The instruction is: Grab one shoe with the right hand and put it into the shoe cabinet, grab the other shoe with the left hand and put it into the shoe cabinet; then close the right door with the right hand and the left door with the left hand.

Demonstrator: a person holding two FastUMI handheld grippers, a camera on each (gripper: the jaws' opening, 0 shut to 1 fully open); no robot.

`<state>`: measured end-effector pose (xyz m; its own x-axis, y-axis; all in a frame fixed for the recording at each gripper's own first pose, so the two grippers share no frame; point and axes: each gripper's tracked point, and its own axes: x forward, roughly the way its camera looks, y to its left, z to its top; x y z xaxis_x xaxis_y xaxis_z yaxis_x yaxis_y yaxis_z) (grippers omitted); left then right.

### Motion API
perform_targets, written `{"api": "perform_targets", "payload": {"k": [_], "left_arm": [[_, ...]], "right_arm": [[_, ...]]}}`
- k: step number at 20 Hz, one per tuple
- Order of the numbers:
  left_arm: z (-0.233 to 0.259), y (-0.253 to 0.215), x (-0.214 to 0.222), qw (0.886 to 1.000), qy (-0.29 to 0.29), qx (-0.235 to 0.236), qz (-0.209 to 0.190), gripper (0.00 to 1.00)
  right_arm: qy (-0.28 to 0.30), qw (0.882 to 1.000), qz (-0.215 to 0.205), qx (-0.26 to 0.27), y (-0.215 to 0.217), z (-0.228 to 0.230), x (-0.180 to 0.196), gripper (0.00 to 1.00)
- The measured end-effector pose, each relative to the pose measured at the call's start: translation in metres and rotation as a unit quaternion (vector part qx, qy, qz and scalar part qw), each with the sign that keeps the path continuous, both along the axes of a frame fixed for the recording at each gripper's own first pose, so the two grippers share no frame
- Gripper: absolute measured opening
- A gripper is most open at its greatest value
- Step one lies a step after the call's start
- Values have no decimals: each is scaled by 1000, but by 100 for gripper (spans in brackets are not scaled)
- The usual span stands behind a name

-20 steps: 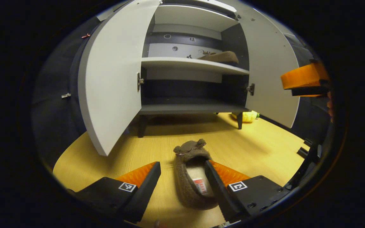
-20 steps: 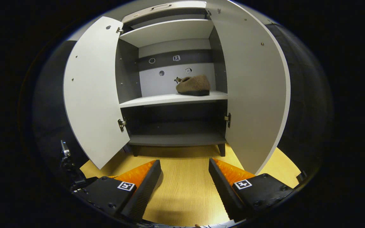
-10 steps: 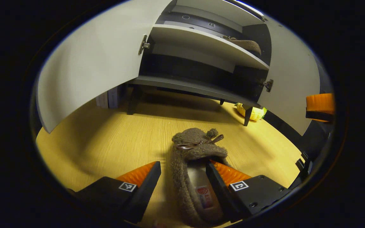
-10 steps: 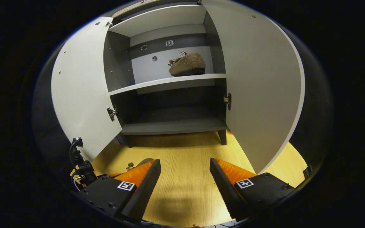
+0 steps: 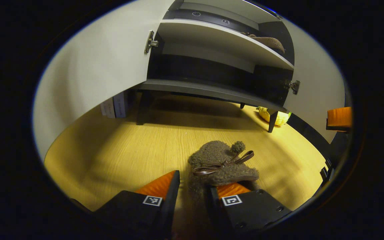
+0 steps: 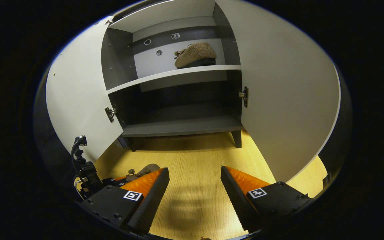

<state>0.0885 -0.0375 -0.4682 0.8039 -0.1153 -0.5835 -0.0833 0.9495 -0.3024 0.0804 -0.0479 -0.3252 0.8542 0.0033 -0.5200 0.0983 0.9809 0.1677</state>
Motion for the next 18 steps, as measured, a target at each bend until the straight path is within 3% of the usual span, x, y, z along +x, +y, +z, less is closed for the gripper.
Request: {"api": "perform_targets", "payload": {"k": [1, 5, 11, 18], "left_arm": [[-1, 1, 1, 1000, 0, 7, 2, 34], [0, 8, -1, 1000, 2, 30, -5, 11], [42, 5, -29, 1000, 6, -1, -27, 7], [213, 29, -49, 997, -62, 34, -30, 7]], "right_arm": [[2, 1000, 2, 0, 0, 0, 1, 99], [0, 1000, 7, 0, 1, 3, 7, 99], [-7, 1000, 16, 3, 14, 17, 5, 99], [-33, 998, 43, -29, 39, 61, -16, 99]]}}
